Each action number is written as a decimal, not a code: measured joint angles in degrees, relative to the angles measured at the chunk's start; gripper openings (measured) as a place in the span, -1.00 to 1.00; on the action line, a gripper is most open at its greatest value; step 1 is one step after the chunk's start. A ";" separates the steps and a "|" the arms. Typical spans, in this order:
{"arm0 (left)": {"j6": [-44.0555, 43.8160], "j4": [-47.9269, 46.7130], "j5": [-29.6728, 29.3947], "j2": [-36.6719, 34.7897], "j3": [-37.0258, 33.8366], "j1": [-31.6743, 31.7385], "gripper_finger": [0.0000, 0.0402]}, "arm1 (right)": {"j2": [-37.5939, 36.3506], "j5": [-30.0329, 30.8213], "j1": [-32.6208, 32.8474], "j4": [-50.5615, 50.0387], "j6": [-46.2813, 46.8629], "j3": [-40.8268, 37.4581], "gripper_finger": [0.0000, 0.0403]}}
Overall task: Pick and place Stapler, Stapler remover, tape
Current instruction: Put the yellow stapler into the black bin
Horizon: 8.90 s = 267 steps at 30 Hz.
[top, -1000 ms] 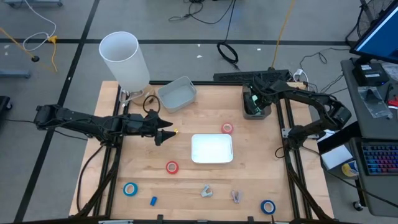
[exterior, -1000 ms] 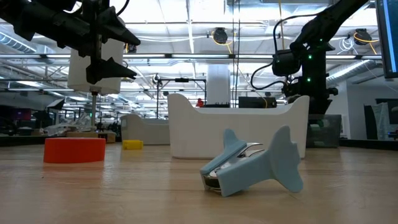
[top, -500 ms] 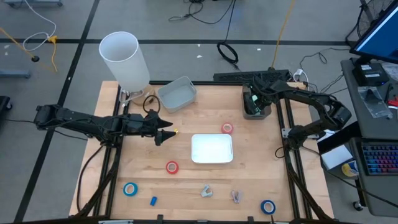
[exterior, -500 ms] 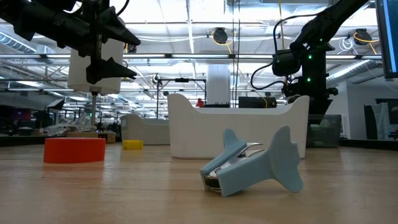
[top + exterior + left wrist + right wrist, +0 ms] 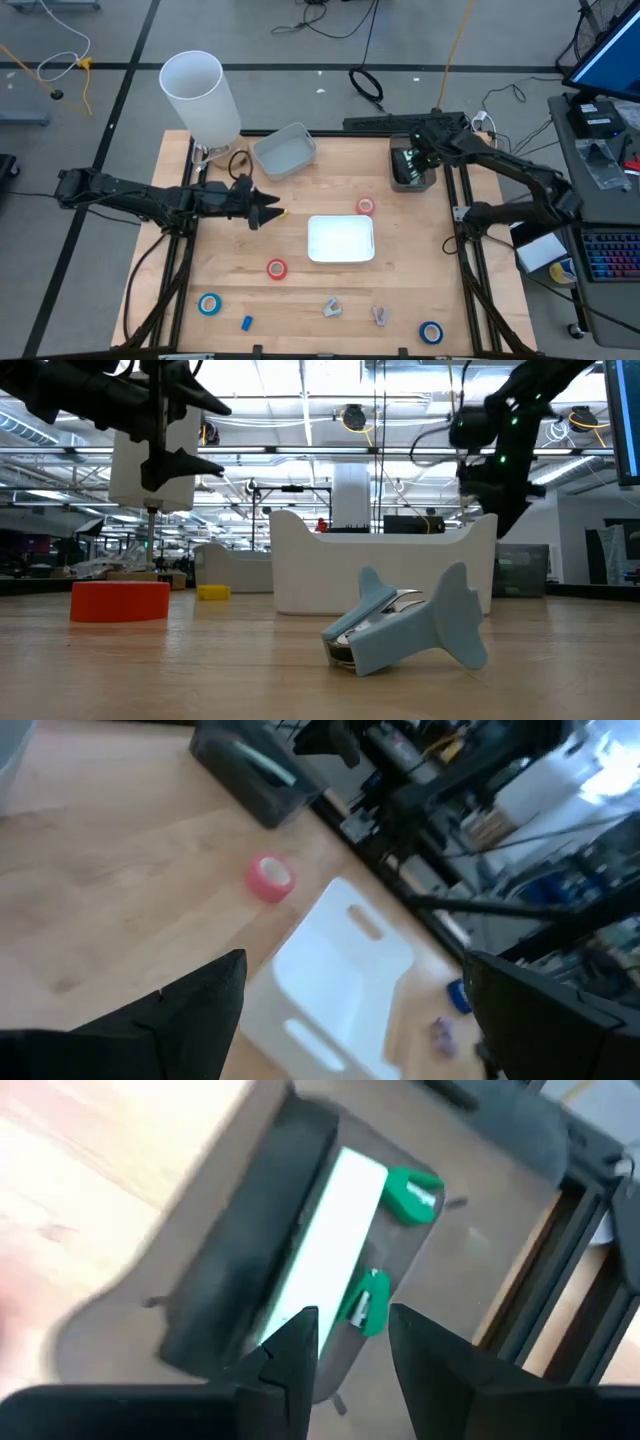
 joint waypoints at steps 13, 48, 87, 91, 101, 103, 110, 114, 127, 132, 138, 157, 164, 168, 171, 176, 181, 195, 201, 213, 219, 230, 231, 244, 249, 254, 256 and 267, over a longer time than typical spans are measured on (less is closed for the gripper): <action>1.62 3.58 -1.25 0.00 0.00 -1.96 0.82 | -20.04 -0.06 6.07 0.35 3.41 0.02 -0.49; -5.48 -45.51 -6.45 31.86 26.49 -0.95 0.82 | -27.15 -0.03 9.15 6.43 2.52 0.04 -0.50; 5.28 -38.95 -8.20 46.73 26.56 2.36 0.82 | -27.11 0.11 9.15 12.13 1.44 -1.62 -0.50; 5.73 -38.74 -8.05 46.77 26.56 2.36 0.81 | -27.11 0.02 9.15 15.68 1.45 -4.33 -0.50; 5.62 -40.81 -5.62 46.77 26.53 2.19 0.35 | -27.09 -0.03 9.15 18.07 3.13 -8.31 -0.50; 5.80 -41.46 -4.78 46.75 26.56 2.19 0.24 | -27.15 -0.03 9.15 18.50 2.94 -8.31 -0.50; 7.24 -42.16 -3.66 46.71 26.58 2.19 -0.04 | -27.19 -0.03 9.15 21.20 2.49 -8.31 -0.50; 7.15 -42.26 -3.58 46.73 26.56 2.19 -0.16 | -27.19 -0.03 9.15 21.60 1.82 -8.31 -0.50; 5.54 -42.41 -1.30 44.57 26.25 2.25 -0.70 | -27.21 -0.06 9.15 23.24 1.43 -8.31 -0.50; 5.10 -42.50 1.20 40.54 26.14 2.19 -0.66 | -27.21 -0.34 9.13 23.53 1.44 -8.31 -0.50; 3.08 -41.58 2.92 32.64 26.22 2.14 -0.57 | -27.16 -9.69 9.13 27.72 1.40 -8.31 -0.50; 2.32 -5.98 4.28 21.38 26.40 2.34 -0.54 | -13.91 -35.82 30.16 65.60 -14.43 -8.31 -0.50; 0.05 -3.12 5.63 21.38 26.40 2.34 -0.54 | -6.54 -23.45 35.94 70.26 -25.93 -8.31 -0.50; 0.00 -1.28 6.15 21.33 26.40 2.27 -0.54 | -3.67 -23.39 37.44 75.62 -28.45 -8.31 -0.50; -0.96 -1.31 6.16 21.33 26.40 2.28 -0.54 | -1.85 -23.42 38.24 77.08 -28.99 -8.29 -0.50; -4.53 -1.64 9.16 21.38 26.40 2.29 -0.54 | 0.96 -23.72 39.34 74.18 -29.02 -6.20 -0.44; -8.22 -1.51 13.32 22.70 26.44 2.19 -0.54 | 4.26 -23.79 40.35 68.23 -30.84 -1.69 -0.23; -12.63 -2.04 22.12 24.83 26.45 2.19 -0.54 | 10.90 -28.75 41.13 54.06 -33.67 9.72 0.01; -12.78 -2.30 22.60 24.81 26.45 1.89 -0.54 | 14.60 -29.92 42.25 52.12 -35.00 12.69 0.00; -12.54 -3.13 22.07 24.79 26.45 0.16 -0.54 | 19.23 -29.88 42.84 52.63 -34.79 16.37 0.00; -12.30 -3.13 21.38 24.79 26.45 0.20 -0.54 | 19.14 -29.80 44.36 52.88 -34.98 16.42 -0.02; -12.56 -2.89 21.00 24.79 26.45 -0.02 -0.54 | 19.14 -29.41 44.87 52.75 -35.17 16.42 -0.17; -12.56 -2.87 21.00 24.79 26.45 -0.02 -0.54 | 19.14 -29.39 44.86 52.79 -35.17 16.41 -0.18; -12.78 -3.86 20.90 24.86 26.34 -0.06 -0.54 | 21.73 -29.48 45.21 54.59 -36.56 16.50 -0.48; -12.74 -3.96 20.87 24.72 26.36 -0.06 -0.54 | 21.67 -29.60 45.21 54.94 -36.67 16.50 -0.63; -12.52 -4.14 20.85 24.74 26.36 -0.04 -0.54 | 21.70 -29.17 45.22 55.18 -36.53 16.44 -0.65; -12.45 -4.37 20.83 24.74 26.36 -0.02 -0.54 | 21.70 -28.10 45.30 55.04 -36.29 16.40 -0.65; -10.18 -4.46 20.98 24.74 26.36 0.00 -0.54 | 21.70 -26.80 45.30 54.85 -36.16 16.39 -0.67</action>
